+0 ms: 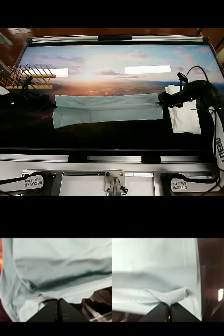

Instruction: Fold the shirts.

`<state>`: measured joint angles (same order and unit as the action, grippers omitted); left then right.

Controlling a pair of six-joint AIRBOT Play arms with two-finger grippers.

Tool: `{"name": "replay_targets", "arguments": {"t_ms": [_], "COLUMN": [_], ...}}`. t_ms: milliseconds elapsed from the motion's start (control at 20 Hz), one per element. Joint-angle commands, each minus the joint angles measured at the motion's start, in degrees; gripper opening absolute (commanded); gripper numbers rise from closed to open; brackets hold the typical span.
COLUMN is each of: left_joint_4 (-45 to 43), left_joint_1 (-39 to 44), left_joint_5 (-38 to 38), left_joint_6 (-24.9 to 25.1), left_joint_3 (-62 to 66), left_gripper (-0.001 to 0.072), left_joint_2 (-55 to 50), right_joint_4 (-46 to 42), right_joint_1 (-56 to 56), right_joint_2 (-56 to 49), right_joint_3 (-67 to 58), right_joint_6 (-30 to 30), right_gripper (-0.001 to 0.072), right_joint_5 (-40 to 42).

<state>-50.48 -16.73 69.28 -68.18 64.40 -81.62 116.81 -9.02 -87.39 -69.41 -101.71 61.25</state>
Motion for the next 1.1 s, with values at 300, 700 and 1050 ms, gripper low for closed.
{"name": "replay_targets", "arguments": {"t_ms": [300, 700, 1050], "left_joint_4": [2.5, 2.6, 2.6], "left_joint_1": [1.4, 0.8, 1.5], "left_joint_5": [-4.1, 0.4, 3.4], "left_joint_6": [-2.2, -1.7, -0.8], "left_joint_3": [8.7, 10.3, 10.3], "left_gripper": [0.0033, 0.0396, 0.0393], "left_joint_2": [-13.6, -13.8, -13.6], "right_joint_4": [-1.4, -2.3, 7.4], "right_joint_1": [2.5, -1.1, -0.3], "right_joint_2": [-10.4, -8.3, -14.5], "right_joint_3": [-6.5, -6.6, -6.6], "right_joint_6": [4.2, 2.6, 2.7], "right_gripper": [0.0076, 0.0669, 0.0668], "right_joint_5": [-5.2, -0.9, -2.2]}}
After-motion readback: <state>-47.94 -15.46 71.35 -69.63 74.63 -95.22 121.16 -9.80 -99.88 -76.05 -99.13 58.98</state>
